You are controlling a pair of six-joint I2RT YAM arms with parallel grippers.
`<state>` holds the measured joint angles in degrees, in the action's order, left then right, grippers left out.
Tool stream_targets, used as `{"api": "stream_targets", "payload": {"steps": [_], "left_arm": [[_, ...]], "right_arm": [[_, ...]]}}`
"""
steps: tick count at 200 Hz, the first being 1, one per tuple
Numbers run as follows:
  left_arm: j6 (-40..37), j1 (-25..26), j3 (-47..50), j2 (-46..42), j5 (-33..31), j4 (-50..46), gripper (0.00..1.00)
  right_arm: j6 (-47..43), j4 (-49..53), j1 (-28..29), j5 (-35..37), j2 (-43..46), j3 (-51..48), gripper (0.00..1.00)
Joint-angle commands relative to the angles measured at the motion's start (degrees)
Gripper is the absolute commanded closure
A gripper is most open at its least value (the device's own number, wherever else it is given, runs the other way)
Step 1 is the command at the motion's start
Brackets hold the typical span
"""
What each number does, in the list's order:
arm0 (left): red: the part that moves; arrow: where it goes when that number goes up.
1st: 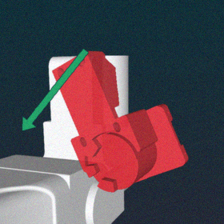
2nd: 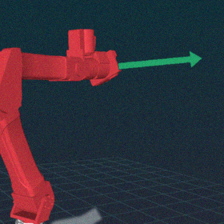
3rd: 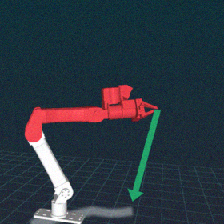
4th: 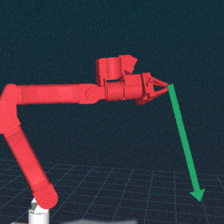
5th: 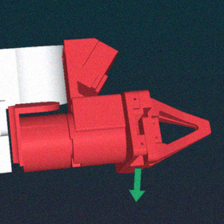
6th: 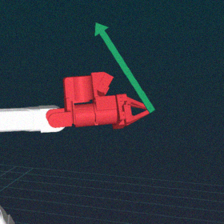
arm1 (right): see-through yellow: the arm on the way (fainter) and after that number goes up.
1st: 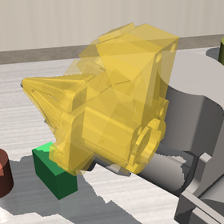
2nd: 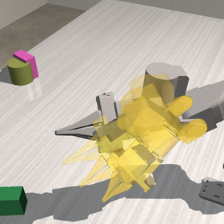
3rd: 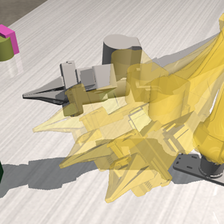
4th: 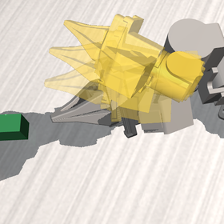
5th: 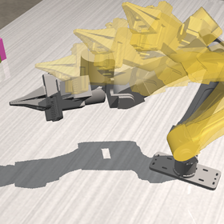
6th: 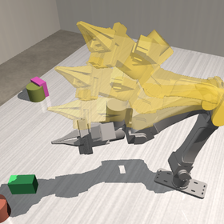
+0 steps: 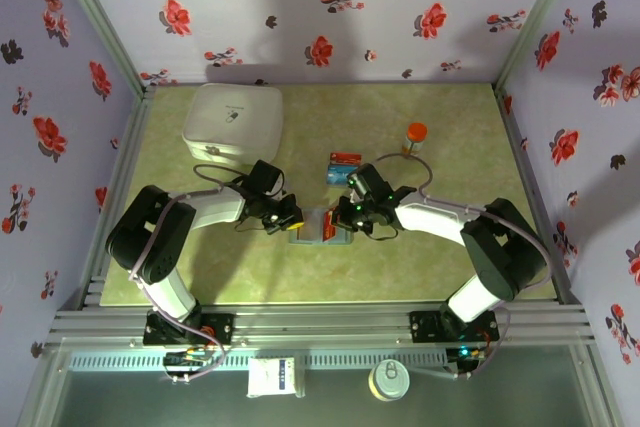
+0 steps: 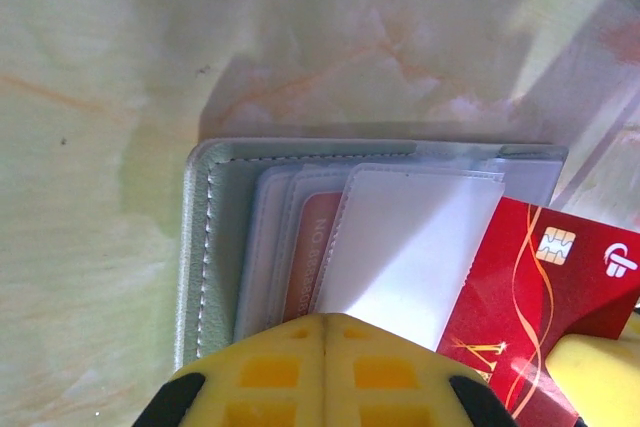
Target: Take the credit cards out of the card holder
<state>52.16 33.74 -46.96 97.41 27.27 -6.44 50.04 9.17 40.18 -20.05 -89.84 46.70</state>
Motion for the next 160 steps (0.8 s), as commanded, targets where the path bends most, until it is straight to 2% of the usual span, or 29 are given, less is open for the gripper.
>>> {"api": "stream_targets", "payload": {"steps": [1, 73, 140, 160], "left_arm": [[0.73, -0.23, -0.07, -1.25, -0.89, -2.78, 1.00], [-0.51, -0.94, -2.43, -7.13, -2.92, -6.35, 0.89], [-0.83, -2.15, 1.65, -9.99, -3.90, -6.58, 0.89], [-0.74, -2.50, 3.03, -11.08, -4.29, -6.56, 0.89]], "right_arm": [[-0.92, 3.71, 0.34, 2.69, 2.69, 2.11, 0.97], [-11.96, 15.73, -1.75, 5.78, 5.03, 8.36, 0.97], [-43.46, 27.71, -4.09, 4.41, 0.69, 18.10, 0.98], [-53.99, 31.49, -4.41, 7.58, -0.28, 21.43, 0.97]]}}
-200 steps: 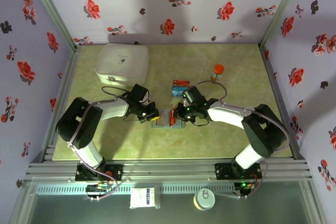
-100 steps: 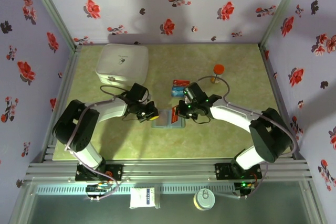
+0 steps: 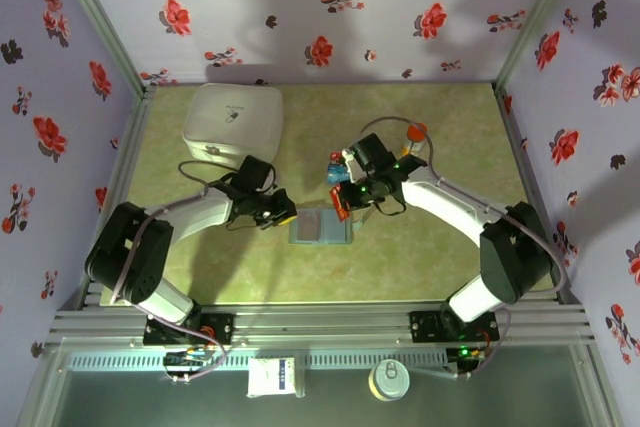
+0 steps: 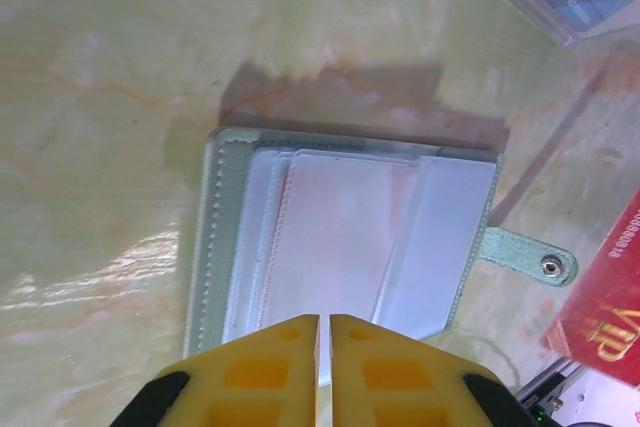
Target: Take the credit cards out of the card holder
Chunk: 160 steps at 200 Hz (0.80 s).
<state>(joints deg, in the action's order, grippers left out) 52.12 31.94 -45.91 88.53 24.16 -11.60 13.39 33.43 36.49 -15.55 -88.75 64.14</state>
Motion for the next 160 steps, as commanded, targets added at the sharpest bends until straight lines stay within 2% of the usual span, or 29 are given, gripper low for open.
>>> {"api": "stream_targets", "payload": {"steps": [1, 43, 57, 75, 160], "left_arm": [[-0.70, -0.73, 2.02, -2.26, -1.20, -1.40, 0.89], [-0.39, -1.18, 4.35, -4.46, -1.59, -1.24, 0.89], [-0.48, -1.48, 4.90, -5.07, -1.59, -1.58, 0.89], [-0.35, -1.67, 5.68, -5.87, -1.72, -1.59, 0.89], [-0.86, -2.24, 6.99, -7.69, -1.80, -3.35, 0.90]], "right_arm": [[-18.04, 7.51, -0.72, 3.34, -1.40, 4.25, 0.97], [-42.84, 14.08, -1.33, 6.61, -3.10, 10.35, 1.00], [-47.47, 15.71, -1.38, 10.46, -4.79, 13.05, 1.00], [-53.52, 18.84, -2.39, 11.15, -7.82, 17.28, 1.00], [-62.95, 29.37, -8.35, 6.90, -26.36, 42.51, 1.00]]}}
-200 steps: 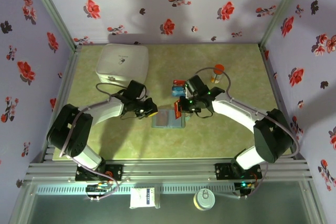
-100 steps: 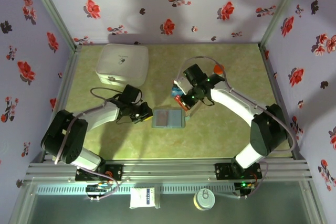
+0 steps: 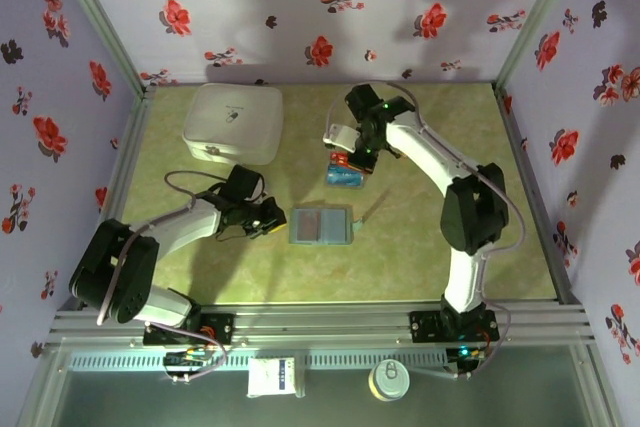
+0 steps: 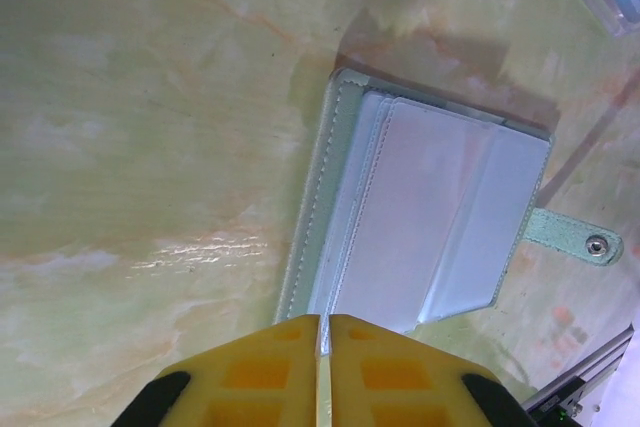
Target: Take the credit cards out of the card holder
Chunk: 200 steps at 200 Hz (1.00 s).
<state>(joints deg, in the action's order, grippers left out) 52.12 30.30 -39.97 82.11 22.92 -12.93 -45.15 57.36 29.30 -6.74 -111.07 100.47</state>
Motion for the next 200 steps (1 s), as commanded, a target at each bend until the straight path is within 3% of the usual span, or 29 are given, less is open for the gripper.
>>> {"api": "stream_targets", "payload": {"steps": [1, 90, 112, 145, 200], "left_arm": [[-0.87, -0.60, 1.08, -1.26, -0.57, -1.97, 0.90], [-0.60, -1.65, 0.28, 0.04, -0.55, -2.17, 0.90], [-0.76, -1.83, -0.12, 0.50, -0.44, -2.51, 0.90], [-1.21, -2.11, -0.48, 1.19, -0.29, -2.75, 0.90], [-1.75, -2.26, -1.60, 2.09, 0.27, -2.70, 0.90]], "right_arm": [[-4.42, 5.50, -1.24, -1.90, -4.32, 6.47, 1.00], [-8.92, 11.26, -2.93, -1.85, -18.88, 25.21, 1.00], [-9.78, 12.23, -2.93, -2.07, -20.28, 26.27, 1.00], [-9.57, 11.65, -2.98, -1.35, -20.78, 26.34, 0.84], [-4.80, 7.81, -3.00, -3.44, -16.16, 23.02, 0.82]]}}
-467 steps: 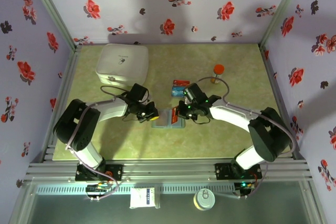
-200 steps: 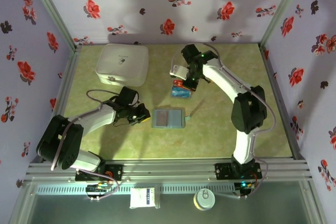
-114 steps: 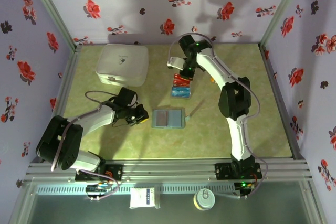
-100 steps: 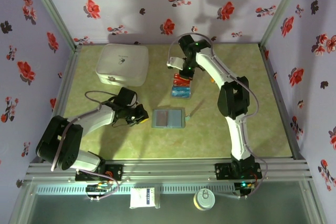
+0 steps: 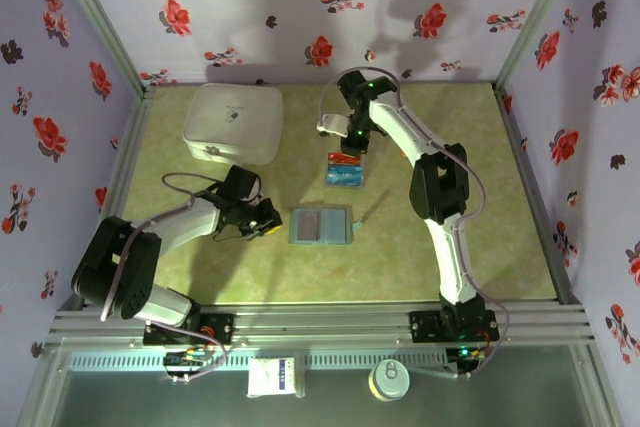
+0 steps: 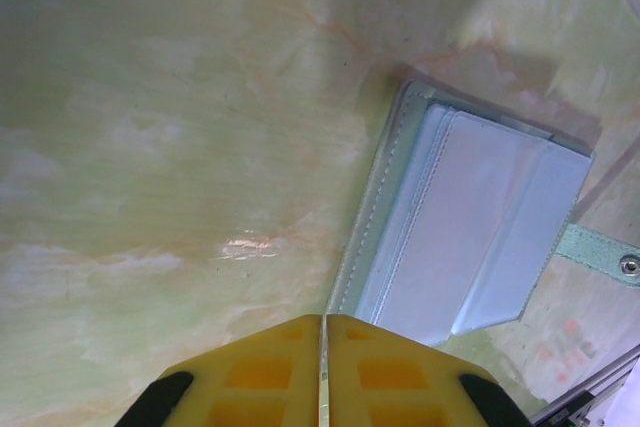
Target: Take the credit cards out of the card holder
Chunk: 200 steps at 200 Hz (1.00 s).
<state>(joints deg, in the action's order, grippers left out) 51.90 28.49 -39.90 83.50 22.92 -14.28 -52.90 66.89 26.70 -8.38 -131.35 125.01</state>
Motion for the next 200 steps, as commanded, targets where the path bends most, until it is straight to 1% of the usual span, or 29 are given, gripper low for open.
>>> {"api": "stream_targets", "payload": {"steps": [1, 37, 58, 74, 95, 122, 133, 145, 164, 173, 184, 200], "left_arm": [[-1.58, -0.45, -1.71, 0.74, 0.28, -1.35, 0.90], [-1.99, -0.44, -2.46, 1.04, 0.47, -0.90, 0.90], [-1.69, -0.45, -2.46, 1.44, 0.65, 0.27, 0.90], [-1.35, -0.45, -2.41, 1.79, 1.05, 1.38, 0.90], [-0.68, -0.37, -2.35, 2.20, 1.42, 2.91, 0.90], [-0.42, 0.30, -3.25, 3.36, 1.79, 3.89, 0.91], [-0.35, 0.77, -3.58, 4.04, 1.93, 4.15, 0.91], [-0.24, 1.44, -3.94, 4.54, 1.84, 4.49, 0.92], [0.12, 2.31, -4.18, 5.58, 1.69, 5.27, 0.93], [0.22, 2.65, -4.39, 6.12, 1.73, 5.50, 0.94], [0.22, 3.12, -4.62, 6.65, 1.70, 5.79, 0.95], [0.01, 3.68, -4.83, 7.28, 1.92, 6.12, 0.96]], "right_arm": [[3.10, -1.83, -0.41, -1.85, 4.19, -1.70, 0.82], [11.37, -8.69, -0.29, -2.51, 9.46, -9.18, 0.80], [18.82, -13.57, -0.09, -3.07, 13.28, -15.15, 0.80], [25.95, -18.74, 0.18, -3.86, 16.88, -21.26, 0.80], [35.92, -27.41, 0.55, -6.11, 22.54, -31.57, 0.80], [51.91, -36.59, 1.14, -8.32, 28.25, -42.10, 0.83], [59.04, -39.91, 1.57, -8.83, 30.27, -45.89, 0.81], [65.58, -42.84, 2.39, -9.71, 32.16, -49.51, 0.83], [74.73, -46.04, 3.91, -10.75, 34.75, -54.19, 0.84], [78.74, -47.28, 4.52, -11.55, 35.61, -56.16, 0.87], [82.77, -48.77, 5.64, -12.22, 36.40, -58.30, 0.89], [86.64, -50.05, 7.86, -10.23, 37.77, -61.18, 0.90]]}}
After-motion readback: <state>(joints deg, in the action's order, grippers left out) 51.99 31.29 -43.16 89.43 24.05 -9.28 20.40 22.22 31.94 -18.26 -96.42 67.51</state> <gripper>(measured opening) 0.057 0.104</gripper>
